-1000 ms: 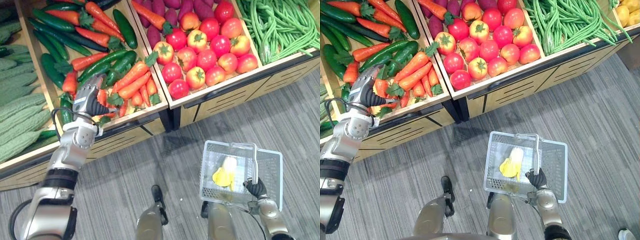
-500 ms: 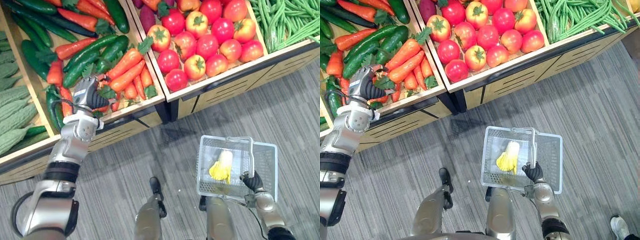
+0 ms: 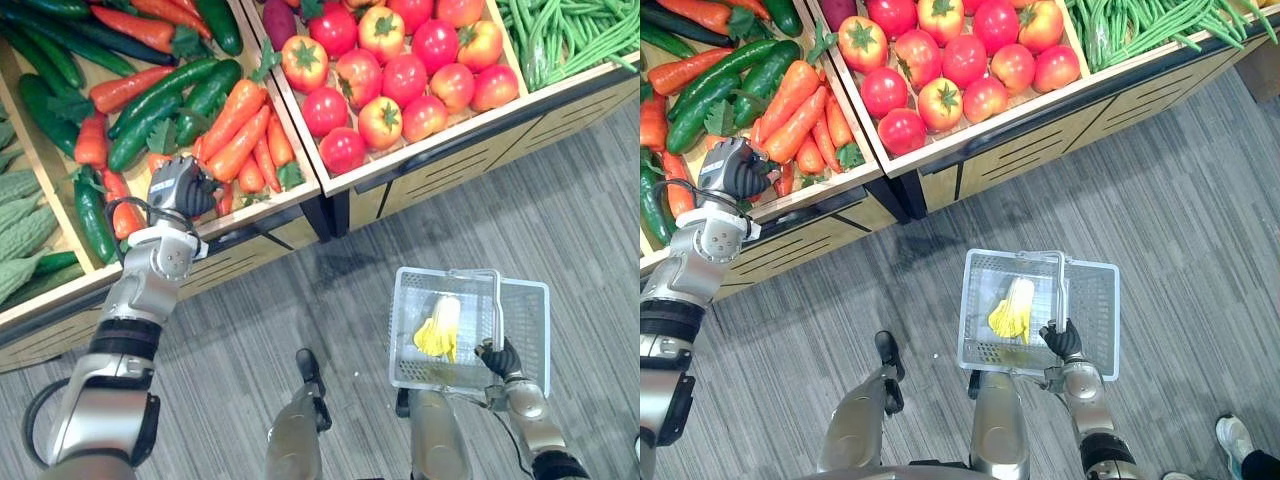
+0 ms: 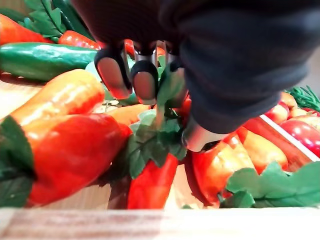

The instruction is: Pick vegetable in the basket

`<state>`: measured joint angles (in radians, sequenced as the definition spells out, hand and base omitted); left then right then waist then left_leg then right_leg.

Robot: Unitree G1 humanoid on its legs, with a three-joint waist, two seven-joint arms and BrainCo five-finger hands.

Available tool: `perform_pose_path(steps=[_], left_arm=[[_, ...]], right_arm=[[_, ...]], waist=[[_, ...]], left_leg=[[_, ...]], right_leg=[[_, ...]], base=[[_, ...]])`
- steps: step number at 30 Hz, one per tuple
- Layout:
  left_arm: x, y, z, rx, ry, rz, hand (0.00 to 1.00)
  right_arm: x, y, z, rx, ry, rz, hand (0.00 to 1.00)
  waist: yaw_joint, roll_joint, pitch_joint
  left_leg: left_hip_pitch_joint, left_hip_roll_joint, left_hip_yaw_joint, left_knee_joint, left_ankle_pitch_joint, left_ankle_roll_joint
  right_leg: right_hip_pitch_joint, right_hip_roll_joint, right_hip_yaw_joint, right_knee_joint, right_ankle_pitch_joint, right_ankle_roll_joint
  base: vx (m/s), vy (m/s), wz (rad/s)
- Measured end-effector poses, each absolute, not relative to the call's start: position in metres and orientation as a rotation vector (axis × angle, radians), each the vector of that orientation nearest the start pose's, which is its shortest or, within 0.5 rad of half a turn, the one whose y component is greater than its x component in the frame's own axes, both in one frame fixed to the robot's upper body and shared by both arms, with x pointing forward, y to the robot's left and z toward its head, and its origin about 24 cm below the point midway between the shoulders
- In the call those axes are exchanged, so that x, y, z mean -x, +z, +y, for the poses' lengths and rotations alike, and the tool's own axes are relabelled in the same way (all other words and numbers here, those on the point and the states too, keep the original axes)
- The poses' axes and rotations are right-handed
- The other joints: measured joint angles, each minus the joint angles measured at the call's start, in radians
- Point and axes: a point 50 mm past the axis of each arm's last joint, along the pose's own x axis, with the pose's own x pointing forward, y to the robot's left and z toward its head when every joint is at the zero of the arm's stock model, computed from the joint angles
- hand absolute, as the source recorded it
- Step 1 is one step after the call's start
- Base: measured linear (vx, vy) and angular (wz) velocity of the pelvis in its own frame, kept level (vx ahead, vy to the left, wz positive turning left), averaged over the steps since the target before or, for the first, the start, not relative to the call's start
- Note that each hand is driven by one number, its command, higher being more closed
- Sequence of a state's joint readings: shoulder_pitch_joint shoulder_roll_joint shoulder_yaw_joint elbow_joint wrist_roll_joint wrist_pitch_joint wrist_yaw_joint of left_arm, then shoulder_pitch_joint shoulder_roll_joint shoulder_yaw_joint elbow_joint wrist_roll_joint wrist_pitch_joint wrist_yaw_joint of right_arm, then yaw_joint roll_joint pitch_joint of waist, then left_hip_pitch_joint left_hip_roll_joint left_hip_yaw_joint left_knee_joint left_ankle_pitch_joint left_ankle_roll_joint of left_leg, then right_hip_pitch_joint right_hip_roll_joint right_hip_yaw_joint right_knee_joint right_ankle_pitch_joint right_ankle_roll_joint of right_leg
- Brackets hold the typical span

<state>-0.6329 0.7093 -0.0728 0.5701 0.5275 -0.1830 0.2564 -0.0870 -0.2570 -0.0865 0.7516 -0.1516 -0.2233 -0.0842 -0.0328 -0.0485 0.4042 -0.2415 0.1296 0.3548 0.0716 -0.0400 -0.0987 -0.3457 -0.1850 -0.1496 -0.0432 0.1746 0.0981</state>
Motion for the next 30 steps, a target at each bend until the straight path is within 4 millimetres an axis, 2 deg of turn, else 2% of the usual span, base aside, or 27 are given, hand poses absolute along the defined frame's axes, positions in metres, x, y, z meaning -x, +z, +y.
perform_pose_path(steps=[11,17,23,30], left_arm=[[-0.348,0.176,0.289,-1.186,0.35,-0.296,1.0],[-0.347,0.188,0.296,-1.117,0.462,-0.33,1.0],[-0.339,0.215,0.292,-1.059,0.552,-0.475,1.0],[-0.327,0.213,0.294,-1.036,0.586,-0.513,1.0]], right_arm=[[-0.226,-0.063,-0.242,0.386,-0.141,0.42,1.0],[-0.224,-0.065,-0.242,0.386,-0.141,0.424,1.0],[-0.223,-0.065,-0.242,0.385,-0.143,0.427,1.0],[-0.221,-0.068,-0.242,0.384,-0.145,0.441,1.0]], waist=[[-0.017,-0.009,0.004],[-0.016,-0.009,0.004],[-0.011,-0.01,0.004],[-0.007,-0.011,0.001]], left_leg=[[0.002,-0.005,0.014,0.008,0.004,0.005],[0.012,-0.005,0.012,0.013,0.004,0.005],[0.013,-0.005,0.012,0.014,0.004,0.006],[0.022,-0.005,0.009,0.02,0.004,0.006]], right_leg=[[0.005,-0.005,0.02,-0.017,0.021,0.007],[0.02,-0.005,0.02,-0.022,0.023,0.009],[0.022,-0.005,0.021,-0.023,0.023,0.01],[0.038,-0.006,0.019,-0.026,0.023,0.01]], base=[[0.0,0.002,-0.02],[0.0,0.0,0.0],[0.0,0.0,0.0],[0.0,0.001,0.0]])
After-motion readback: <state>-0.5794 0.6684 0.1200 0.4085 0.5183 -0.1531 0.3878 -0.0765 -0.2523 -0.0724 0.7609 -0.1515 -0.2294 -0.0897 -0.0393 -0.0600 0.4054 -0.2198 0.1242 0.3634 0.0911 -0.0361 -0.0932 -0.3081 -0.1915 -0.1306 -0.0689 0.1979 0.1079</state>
